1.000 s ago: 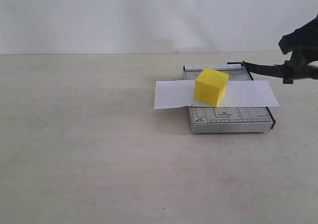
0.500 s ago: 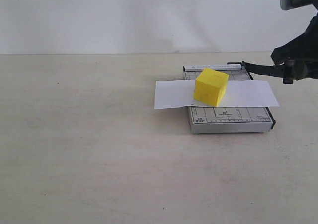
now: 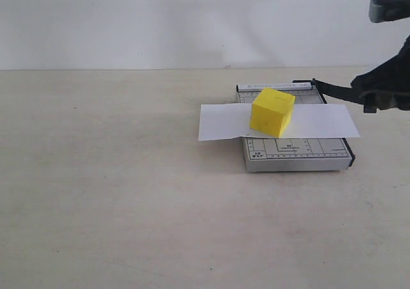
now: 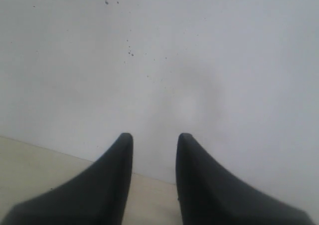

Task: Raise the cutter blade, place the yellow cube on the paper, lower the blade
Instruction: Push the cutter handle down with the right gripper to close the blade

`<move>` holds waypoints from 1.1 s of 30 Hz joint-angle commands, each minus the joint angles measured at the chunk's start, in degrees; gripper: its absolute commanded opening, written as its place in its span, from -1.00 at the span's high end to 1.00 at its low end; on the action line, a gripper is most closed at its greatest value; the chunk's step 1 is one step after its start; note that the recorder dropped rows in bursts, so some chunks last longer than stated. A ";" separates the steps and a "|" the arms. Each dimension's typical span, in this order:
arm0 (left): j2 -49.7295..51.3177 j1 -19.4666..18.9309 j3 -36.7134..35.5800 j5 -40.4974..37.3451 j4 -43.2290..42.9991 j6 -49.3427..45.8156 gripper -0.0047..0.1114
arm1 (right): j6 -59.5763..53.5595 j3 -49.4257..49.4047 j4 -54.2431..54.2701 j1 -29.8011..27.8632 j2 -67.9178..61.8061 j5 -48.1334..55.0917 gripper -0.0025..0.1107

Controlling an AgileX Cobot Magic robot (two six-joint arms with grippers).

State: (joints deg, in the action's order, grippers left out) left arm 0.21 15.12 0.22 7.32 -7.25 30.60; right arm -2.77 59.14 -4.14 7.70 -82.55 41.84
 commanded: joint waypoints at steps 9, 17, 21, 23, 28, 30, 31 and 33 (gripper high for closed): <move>-0.21 -0.23 -0.22 -0.11 0.43 -0.20 0.41 | -0.21 -21.82 5.02 0.17 2.76 -9.82 0.96; -0.21 -0.23 -0.22 -0.11 0.43 -0.20 0.41 | 0.25 -27.02 5.11 0.17 2.41 -13.88 0.96; -0.21 -0.20 -0.22 -0.51 0.43 -0.20 0.41 | 0.70 -29.86 5.11 0.17 2.27 -17.44 0.96; -0.21 -0.20 -0.22 -0.51 -0.46 -0.20 0.43 | 0.94 -31.17 5.11 0.17 1.53 -18.76 0.96; -0.21 -0.20 -0.22 -0.51 -14.04 -0.20 0.67 | 1.11 -32.84 5.11 0.17 -1.00 -22.75 0.96; -0.21 -0.20 -0.22 -0.51 -19.06 -0.39 0.84 | 1.11 -32.84 5.11 0.17 -2.26 -23.62 0.96; -0.21 -0.20 -0.22 -0.51 -21.08 -0.85 0.84 | 1.11 -32.84 5.11 0.17 -3.16 -23.90 0.96; -0.21 -0.20 -0.22 -1.75 -24.33 -1.93 0.84 | 1.11 -32.84 5.11 0.17 -4.40 -24.16 0.96</move>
State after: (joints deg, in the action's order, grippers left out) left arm 0.21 15.12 0.22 6.65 -26.02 30.06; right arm -0.89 28.57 0.63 7.42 -84.00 8.75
